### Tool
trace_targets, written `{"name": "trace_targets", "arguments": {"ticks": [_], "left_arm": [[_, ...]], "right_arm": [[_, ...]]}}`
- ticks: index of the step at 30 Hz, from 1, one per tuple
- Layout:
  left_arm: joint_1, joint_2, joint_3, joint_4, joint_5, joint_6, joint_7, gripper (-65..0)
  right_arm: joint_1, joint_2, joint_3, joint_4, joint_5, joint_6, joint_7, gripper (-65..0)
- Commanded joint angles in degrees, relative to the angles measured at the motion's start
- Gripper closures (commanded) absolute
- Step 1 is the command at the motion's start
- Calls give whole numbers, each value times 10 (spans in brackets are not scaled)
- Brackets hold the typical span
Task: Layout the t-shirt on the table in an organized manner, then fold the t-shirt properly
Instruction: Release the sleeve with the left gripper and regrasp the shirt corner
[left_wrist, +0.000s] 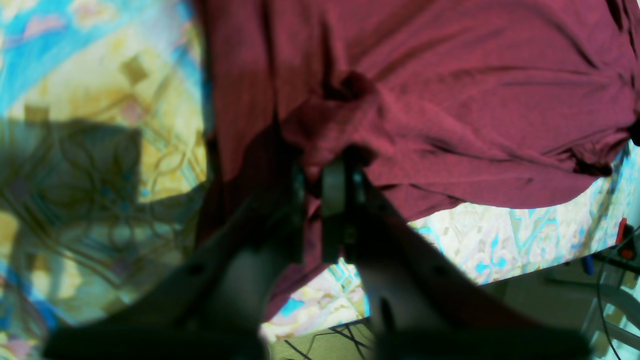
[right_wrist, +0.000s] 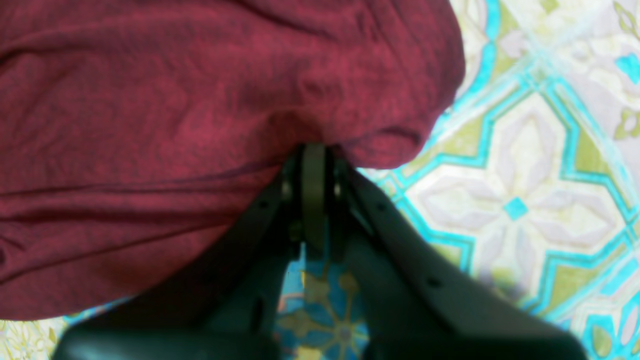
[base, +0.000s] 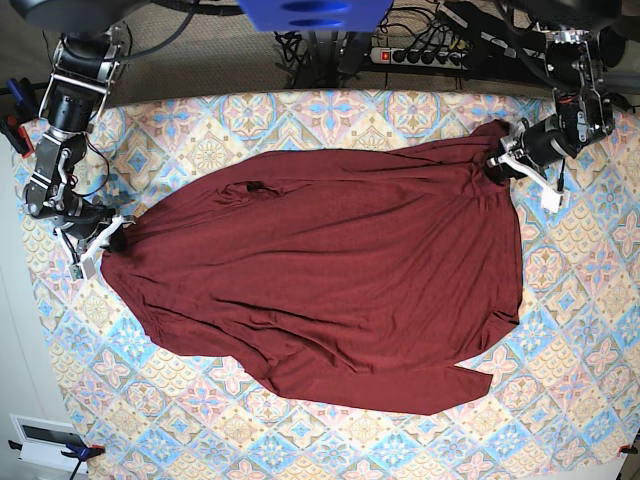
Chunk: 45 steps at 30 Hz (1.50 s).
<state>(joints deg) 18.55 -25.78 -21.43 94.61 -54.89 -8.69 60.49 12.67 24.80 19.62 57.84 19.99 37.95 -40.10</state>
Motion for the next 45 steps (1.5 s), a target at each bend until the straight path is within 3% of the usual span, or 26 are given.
{"name": "trace_targets", "arguments": {"ticks": [1, 5, 13, 19, 25, 30, 41, 43, 45], "left_arm": [[2, -10, -5, 10, -8, -5, 1, -103], [43, -31, -16, 50, -39, -6, 4, -151], [122, -38, -80, 110, -109, -6, 5, -159], [160, -42, -86, 108, -101, -4, 1, -165], [133, 0, -85, 50, -73, -2, 4, -242], [103, 30, -85, -7, -73, -4, 4, -265], [16, 63, -32, -76, -60, -3, -1, -262], [5, 77, -32, -87, -47, -3, -1, -232], [-3, 80, -34, -91, -25, -3, -6, -138]], "right_arm": [[13, 13, 1, 11, 11, 3, 11, 0], [13, 13, 1, 11, 11, 3, 12, 0], [12, 13, 1, 12, 11, 3, 13, 0], [12, 13, 1, 12, 11, 3, 11, 0], [12, 13, 1, 12, 11, 3, 10, 0], [12, 13, 1, 12, 11, 3, 12, 0], [12, 13, 1, 13, 11, 3, 10, 0], [12, 13, 1, 16, 11, 3, 10, 0], [12, 13, 1, 32, 11, 3, 9, -1]]}}
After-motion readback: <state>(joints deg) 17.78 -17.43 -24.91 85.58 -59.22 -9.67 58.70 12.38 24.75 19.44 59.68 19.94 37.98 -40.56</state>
